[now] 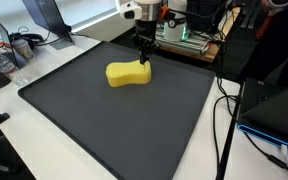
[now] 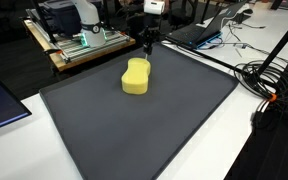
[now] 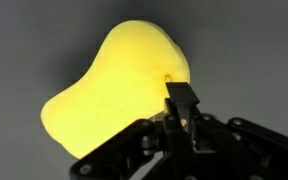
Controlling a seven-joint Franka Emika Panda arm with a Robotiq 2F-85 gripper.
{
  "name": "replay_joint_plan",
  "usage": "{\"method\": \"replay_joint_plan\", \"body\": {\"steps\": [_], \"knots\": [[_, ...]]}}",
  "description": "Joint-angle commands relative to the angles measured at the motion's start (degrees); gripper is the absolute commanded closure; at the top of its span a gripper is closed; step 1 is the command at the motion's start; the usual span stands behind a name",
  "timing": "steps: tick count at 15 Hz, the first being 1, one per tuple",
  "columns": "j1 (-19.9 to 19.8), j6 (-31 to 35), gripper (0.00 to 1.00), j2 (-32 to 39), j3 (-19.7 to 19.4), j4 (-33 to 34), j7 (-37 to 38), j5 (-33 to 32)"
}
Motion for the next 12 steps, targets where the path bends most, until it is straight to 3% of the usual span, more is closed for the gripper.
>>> {"method": "replay_joint_plan", "body": {"steps": [1,12], "knots": [[2.08,1.78,0.97,3.77,-2.3,0.31,1.52,-1.17],[3.72,5.78,0.97,7.59,-3.91,-0.81,0.74,0.0]]}}
